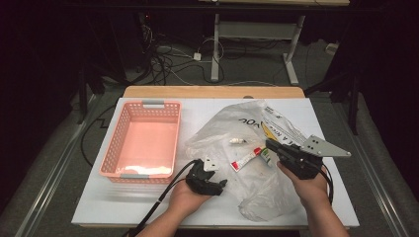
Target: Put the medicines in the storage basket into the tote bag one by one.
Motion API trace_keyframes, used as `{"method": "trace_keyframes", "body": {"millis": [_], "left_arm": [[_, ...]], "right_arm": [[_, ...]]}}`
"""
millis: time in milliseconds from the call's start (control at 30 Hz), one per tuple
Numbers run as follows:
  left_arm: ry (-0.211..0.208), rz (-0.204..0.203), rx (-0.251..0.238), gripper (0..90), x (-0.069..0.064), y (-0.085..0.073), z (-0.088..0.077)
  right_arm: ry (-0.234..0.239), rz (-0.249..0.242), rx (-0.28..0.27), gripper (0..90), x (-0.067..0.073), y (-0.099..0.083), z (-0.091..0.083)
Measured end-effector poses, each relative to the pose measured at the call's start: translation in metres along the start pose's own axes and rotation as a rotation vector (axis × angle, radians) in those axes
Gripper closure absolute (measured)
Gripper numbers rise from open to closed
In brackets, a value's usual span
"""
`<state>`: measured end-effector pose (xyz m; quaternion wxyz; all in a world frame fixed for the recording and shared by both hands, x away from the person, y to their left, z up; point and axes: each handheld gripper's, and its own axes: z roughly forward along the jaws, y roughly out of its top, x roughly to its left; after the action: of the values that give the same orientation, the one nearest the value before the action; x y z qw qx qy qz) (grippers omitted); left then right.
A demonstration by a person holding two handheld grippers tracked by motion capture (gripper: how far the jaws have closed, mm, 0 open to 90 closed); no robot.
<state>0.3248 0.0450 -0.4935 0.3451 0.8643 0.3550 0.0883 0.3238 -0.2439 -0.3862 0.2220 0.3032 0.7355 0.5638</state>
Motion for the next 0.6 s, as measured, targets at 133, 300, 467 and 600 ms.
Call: {"method": "trace_keyframes", "body": {"millis": [133, 300, 467, 600], "left_arm": [[-0.035, 0.052, -0.022, 52.6, -0.0068, -0.0026, -0.0019], [-0.072, 0.076, -0.030, 74.5, -0.0072, -0.0035, -0.0021], [-0.085, 0.086, -0.033, 88.4, -0.0079, -0.0040, -0.0022], [-0.118, 0.048, -0.047, 88.6, -0.0025, -0.0051, -0.0036]], "right_arm": [[0.005, -0.003, 0.005, 90.0, 0.0009, -0.0011, 0.0012], [0.006, -0.003, 0.012, 90.0, 0.0015, -0.0021, 0.0018], [0.005, -0.007, 0.010, 90.0, 0.0020, -0.0019, -0.0001], [0.006, -0.006, 0.005, 90.0, 0.0029, -0.0020, -0.0008]]}}
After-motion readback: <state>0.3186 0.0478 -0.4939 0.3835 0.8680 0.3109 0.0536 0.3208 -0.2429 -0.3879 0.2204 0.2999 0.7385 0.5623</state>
